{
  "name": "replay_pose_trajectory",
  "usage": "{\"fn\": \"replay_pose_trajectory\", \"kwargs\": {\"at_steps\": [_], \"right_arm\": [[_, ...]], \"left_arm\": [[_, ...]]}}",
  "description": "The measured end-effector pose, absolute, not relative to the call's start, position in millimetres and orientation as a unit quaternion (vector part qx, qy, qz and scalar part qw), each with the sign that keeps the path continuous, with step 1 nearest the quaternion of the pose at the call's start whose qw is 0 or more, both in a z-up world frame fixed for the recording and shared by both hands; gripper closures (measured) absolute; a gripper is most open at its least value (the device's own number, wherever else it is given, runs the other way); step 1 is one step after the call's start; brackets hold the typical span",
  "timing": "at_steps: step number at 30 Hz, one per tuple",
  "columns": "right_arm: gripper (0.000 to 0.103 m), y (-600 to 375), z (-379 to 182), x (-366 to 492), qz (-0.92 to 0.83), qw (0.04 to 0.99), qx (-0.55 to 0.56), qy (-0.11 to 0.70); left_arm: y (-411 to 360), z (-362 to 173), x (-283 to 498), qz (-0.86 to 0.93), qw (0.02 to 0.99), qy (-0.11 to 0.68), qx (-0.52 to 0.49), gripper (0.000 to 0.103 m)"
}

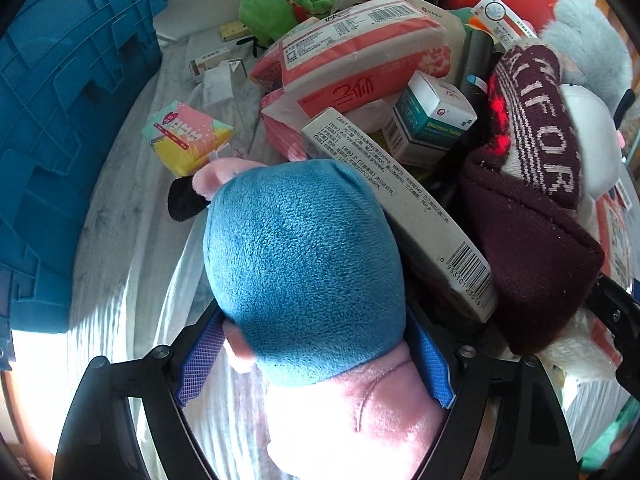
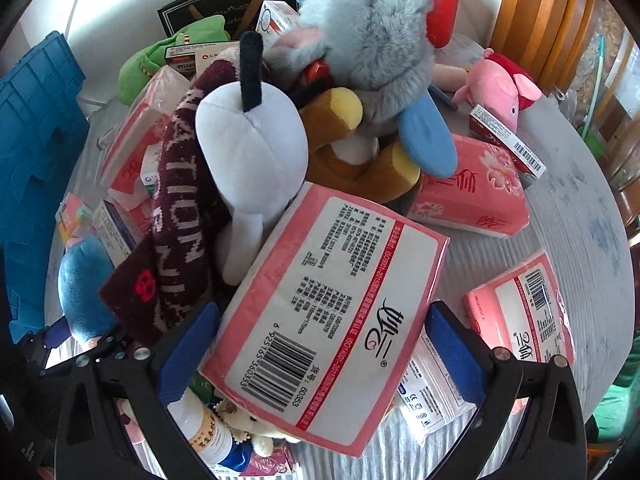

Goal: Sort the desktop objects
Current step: 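Grasp the blue-and-pink plush pig with the left tool while the right tool grasps a large pink-white tissue pack, then lift and carry the plush pig and tissue pack over the blue crate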

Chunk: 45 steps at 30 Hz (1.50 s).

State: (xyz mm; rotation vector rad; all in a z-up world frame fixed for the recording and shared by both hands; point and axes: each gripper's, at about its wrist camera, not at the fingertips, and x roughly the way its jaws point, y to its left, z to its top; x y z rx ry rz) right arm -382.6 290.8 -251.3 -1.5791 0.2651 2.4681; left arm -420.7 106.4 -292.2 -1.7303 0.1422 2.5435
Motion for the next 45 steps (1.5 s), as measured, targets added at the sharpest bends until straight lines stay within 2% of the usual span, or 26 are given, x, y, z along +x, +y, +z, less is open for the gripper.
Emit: {"fn": "replay_pose_trajectory", "kwargs": {"at_steps": [15,22,25,30,41,45], "right_arm": [[0.000,292.6,-252.8,-383.2,0.831,0.101,-0.540,0.092],[0.000,304.7,-262.4,-379.5,0.816,0.090,-0.553,0.144],[0.000,302.3,-267.9,-383.6,0.817,0.083,-0.551,0.148],[0.000,296.6,-264.9,-378.3,0.824,0.080,-0.545,0.130],[0.002,290.1,-241.6,-353.1,0.842,0.074,-0.522,0.112],[0.002,289.2,-224.1,-344.0,0.855,0.070,-0.503,0.109]], "left_arm": [[108.6,-293.2,-427.1,0.822,0.023,0.050,-0.567,0.017],[108.6,-290.9,-428.4,0.823,0.025,0.053,-0.565,0.017],[108.4,-287.8,-426.6,0.826,0.031,0.058,-0.559,0.027],[103.6,-281.0,-422.4,0.831,0.041,0.056,-0.553,0.035],[117.4,-250.0,-396.1,0.855,0.046,0.065,-0.512,0.038],[98.8,-239.1,-386.3,0.869,0.047,0.063,-0.488,0.038]]}}
